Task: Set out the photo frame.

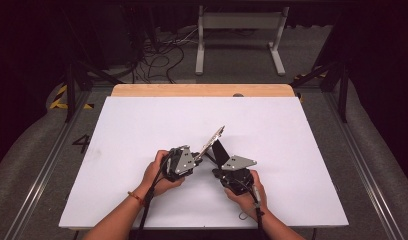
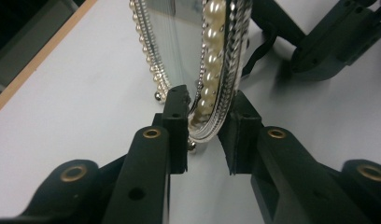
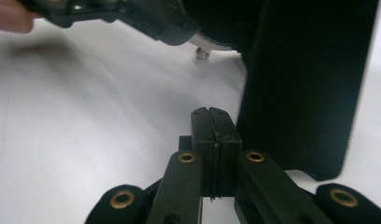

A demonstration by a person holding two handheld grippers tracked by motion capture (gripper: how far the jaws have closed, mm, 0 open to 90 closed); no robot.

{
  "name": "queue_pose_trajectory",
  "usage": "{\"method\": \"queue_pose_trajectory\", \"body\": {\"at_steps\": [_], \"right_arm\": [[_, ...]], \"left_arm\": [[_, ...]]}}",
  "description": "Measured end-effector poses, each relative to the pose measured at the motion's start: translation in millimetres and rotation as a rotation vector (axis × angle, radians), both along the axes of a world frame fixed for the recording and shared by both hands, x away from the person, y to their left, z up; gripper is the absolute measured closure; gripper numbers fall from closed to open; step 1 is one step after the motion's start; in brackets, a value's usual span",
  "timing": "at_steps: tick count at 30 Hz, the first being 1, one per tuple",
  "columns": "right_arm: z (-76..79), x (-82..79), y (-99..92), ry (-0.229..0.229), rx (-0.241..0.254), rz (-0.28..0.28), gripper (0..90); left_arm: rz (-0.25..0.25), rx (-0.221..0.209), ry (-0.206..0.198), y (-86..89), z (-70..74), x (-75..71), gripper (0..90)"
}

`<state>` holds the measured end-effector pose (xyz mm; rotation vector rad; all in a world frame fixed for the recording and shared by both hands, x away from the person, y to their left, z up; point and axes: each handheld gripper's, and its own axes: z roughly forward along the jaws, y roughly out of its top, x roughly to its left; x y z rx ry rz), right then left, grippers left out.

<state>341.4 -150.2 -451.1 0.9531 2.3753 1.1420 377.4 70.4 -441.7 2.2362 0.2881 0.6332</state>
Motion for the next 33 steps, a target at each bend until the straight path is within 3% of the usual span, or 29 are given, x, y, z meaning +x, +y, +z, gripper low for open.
{"method": "queue_pose_trajectory", "body": {"at_steps": [2,6,9,11,24,33], "right_arm": [[0.4,0.6,-2.2,0.012,0.015,0.001,90.0],[-0.3,-0.4,-0.6,0.004,-0.004,0.000,90.0],[-1.2,-0.2,-0.1,0.006,-0.003,-0.002,90.0],[-1.9,0.0,0.1,0.007,-0.005,-0.001,90.0],[-2.7,0.7,-1.6,0.004,-0.014,-0.005,90.0],[-2.6,2.8,-7.5,0.009,-0.007,-0.021,90.0]], "left_arm": [[-0.001,-0.011,0.001,-0.7,-1.2,0.0,73.4],[0.017,-0.016,0.002,-3.1,-6.0,2.4,68.1],[0.020,-0.026,0.013,-3.9,-9.9,5.5,69.6],[0.030,-0.018,0.000,-4.1,-10.7,6.4,74.4],[0.033,0.068,-0.059,-7.5,-6.7,-2.1,77.7],[0.019,0.055,-0.046,-8.0,-5.8,-4.1,76.0]]}}
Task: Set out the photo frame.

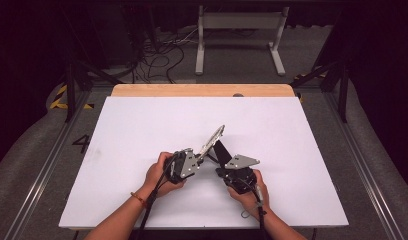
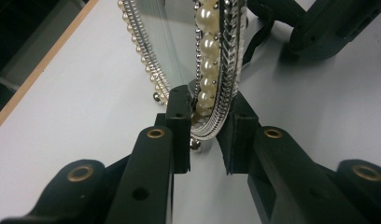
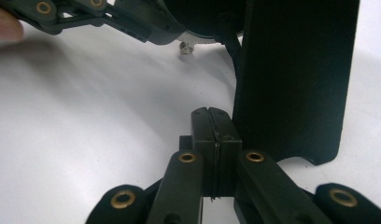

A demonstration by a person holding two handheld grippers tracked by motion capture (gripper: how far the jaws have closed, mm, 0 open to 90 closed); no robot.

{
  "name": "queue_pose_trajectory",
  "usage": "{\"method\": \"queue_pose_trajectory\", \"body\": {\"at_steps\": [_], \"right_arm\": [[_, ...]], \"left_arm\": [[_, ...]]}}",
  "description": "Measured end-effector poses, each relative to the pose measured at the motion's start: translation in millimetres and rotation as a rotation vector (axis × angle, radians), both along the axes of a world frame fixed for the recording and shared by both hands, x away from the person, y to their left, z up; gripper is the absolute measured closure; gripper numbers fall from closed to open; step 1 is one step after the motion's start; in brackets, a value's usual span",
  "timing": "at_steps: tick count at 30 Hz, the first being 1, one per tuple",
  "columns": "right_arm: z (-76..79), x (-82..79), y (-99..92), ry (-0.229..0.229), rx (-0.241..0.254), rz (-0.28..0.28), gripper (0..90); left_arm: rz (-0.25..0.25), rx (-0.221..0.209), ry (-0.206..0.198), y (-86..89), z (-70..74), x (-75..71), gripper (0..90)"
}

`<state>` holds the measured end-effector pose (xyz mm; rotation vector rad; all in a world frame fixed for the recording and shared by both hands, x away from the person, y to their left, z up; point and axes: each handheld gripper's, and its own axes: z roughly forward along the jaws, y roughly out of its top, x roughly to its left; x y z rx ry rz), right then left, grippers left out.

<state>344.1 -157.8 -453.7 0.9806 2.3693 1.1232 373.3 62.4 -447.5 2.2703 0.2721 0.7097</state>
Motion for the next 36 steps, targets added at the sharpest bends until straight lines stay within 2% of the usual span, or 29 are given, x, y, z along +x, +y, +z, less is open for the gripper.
{"method": "queue_pose_trajectory", "body": {"at_steps": [3,6,7,11,13,16,17,21,26,27,29,31,32,36], "right_arm": [[-0.1,1.0,-2.1,0.003,0.005,-0.006,90.0],[0.0,1.9,-3.8,0.008,0.008,-0.012,90.0],[0.0,2.1,-4.2,0.008,0.009,-0.013,90.0],[0.2,2.8,-5.6,0.010,0.012,-0.017,90.0],[1.0,2.1,-6.8,-0.005,0.011,-0.027,90.0],[2.7,1.0,-7.7,-0.009,0.016,-0.028,90.0],[3.0,0.7,-7.8,-0.011,0.016,-0.028,90.0],[3.1,0.6,-7.8,-0.011,0.015,-0.028,89.8],[3.2,0.3,-7.7,-0.012,0.013,-0.027,88.4],[3.0,0.1,-7.6,-0.014,0.015,-0.028,87.6],[3.0,-0.5,-7.0,-0.017,0.011,-0.028,86.9],[2.5,-1.2,-6.9,-0.020,0.015,-0.031,87.3],[2.2,-0.8,-7.3,-0.017,0.020,-0.032,87.9],[1.6,0.0,-8.4,-0.018,0.021,-0.030,89.8]], "left_arm": [[-0.003,-0.013,0.023,1.9,0.2,0.3,75.5],[-0.014,-0.022,0.026,2.5,0.7,1.7,74.7],[-0.009,-0.034,0.042,3.1,0.3,1.5,74.5],[-0.025,-0.042,0.044,3.5,1.0,1.9,74.0],[-0.039,-0.062,0.046,4.7,2.3,1.6,72.9],[-0.054,-0.097,0.058,6.6,5.2,1.6,69.1],[-0.053,-0.102,0.062,6.9,5.6,1.6,66.4],[-0.043,-0.115,0.067,6.2,5.7,0.6,64.6],[0.002,-0.135,0.057,1.7,6.2,1.3,49.0],[-0.002,-0.134,0.057,0.2,5.5,2.3,48.6],[0.000,-0.137,0.055,-0.8,4.7,2.5,48.8],[-0.012,-0.149,0.056,-1.4,3.7,2.3,62.2],[-0.011,-0.138,0.043,-1.8,3.5,1.9,69.3],[-0.001,-0.125,0.025,-0.8,4.9,0.7,72.6]]}}
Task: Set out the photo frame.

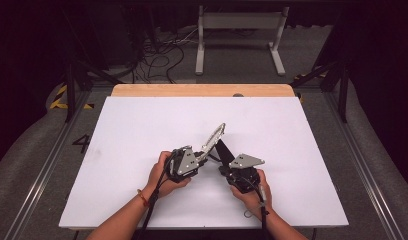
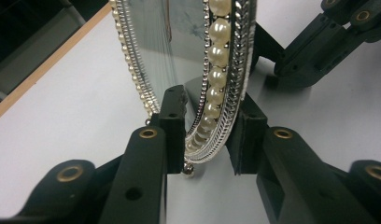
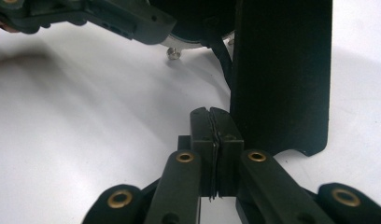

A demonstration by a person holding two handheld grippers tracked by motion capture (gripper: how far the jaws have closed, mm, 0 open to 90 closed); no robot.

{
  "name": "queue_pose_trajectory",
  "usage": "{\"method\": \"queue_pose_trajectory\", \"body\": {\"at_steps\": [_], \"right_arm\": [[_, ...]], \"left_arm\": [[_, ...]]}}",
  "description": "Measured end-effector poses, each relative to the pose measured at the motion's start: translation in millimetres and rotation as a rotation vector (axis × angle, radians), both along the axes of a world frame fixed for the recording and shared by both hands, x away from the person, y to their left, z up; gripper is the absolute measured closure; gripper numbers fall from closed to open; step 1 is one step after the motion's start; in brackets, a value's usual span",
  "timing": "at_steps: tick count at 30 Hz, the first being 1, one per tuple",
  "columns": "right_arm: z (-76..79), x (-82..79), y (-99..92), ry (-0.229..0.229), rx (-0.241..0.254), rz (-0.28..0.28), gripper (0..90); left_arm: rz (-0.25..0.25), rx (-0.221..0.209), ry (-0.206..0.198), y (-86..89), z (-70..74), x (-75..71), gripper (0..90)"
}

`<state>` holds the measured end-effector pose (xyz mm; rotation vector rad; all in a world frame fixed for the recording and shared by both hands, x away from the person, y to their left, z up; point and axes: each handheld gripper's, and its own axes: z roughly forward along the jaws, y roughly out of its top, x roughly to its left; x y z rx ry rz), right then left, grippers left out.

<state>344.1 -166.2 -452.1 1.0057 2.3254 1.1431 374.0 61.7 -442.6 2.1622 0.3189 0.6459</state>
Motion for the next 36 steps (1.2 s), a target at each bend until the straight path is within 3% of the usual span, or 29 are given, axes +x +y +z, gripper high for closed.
{"method": "queue_pose_trajectory", "body": {"at_steps": [4,13,26,36], "right_arm": [[0.3,1.3,-1.3,0.005,-0.002,0.014,90.0],[2.8,2.4,-3.6,0.007,-0.016,0.031,90.0],[5.2,3.2,-7.5,0.001,-0.039,0.034,90.0],[2.9,7.0,-9.2,0.022,-0.073,0.042,90.0]], "left_arm": [[0.007,0.035,-0.028,-2.1,0.8,-3.7,73.8],[0.009,0.052,-0.046,-1.6,3.3,-10.2,77.5],[-0.005,0.057,-0.047,-6.1,5.2,-19.0,77.1],[-0.015,0.061,-0.048,-7.5,3.1,-20.1,76.3]]}}
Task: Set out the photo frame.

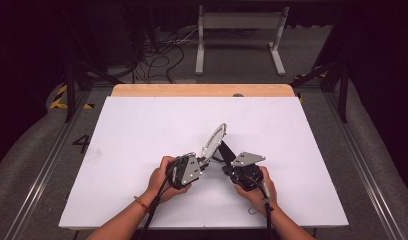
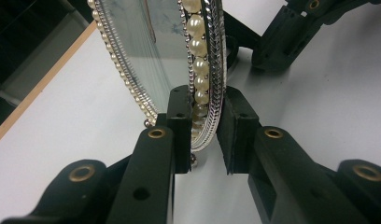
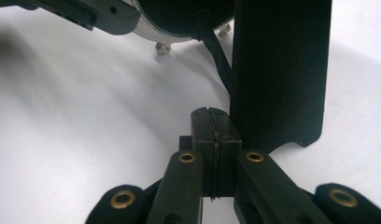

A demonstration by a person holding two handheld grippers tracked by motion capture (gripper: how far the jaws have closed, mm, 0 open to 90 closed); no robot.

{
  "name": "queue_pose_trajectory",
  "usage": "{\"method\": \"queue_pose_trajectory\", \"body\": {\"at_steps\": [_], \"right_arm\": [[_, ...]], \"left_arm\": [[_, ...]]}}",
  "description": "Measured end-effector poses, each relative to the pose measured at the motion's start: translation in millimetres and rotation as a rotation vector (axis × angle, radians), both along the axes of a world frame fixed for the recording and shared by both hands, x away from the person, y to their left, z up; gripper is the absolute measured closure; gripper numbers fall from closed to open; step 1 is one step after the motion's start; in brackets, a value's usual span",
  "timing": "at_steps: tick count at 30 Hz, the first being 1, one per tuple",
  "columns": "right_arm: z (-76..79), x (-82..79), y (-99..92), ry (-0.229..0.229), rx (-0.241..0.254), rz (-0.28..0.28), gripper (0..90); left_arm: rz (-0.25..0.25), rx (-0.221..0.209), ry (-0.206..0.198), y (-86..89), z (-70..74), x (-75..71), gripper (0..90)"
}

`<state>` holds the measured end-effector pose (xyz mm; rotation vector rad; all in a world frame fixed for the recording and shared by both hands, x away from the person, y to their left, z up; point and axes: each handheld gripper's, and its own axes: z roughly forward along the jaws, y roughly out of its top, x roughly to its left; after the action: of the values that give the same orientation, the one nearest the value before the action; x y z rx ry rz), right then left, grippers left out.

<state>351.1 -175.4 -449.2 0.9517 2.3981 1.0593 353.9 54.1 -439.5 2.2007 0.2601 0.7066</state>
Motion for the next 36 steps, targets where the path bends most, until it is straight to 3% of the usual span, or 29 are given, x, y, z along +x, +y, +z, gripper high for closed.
{"method": "queue_pose_trajectory", "body": {"at_steps": [19,36], "right_arm": [[-4.8,9.5,-11.2,-0.014,0.003,-0.047,90.0],[-8.3,17.6,-17.1,-0.026,0.005,-0.078,90.0]], "left_arm": [[-0.028,-0.054,0.042,0.6,-2.3,3.4,74.3],[-0.033,-0.047,0.094,-1.0,-8.1,9.4,75.8]]}}
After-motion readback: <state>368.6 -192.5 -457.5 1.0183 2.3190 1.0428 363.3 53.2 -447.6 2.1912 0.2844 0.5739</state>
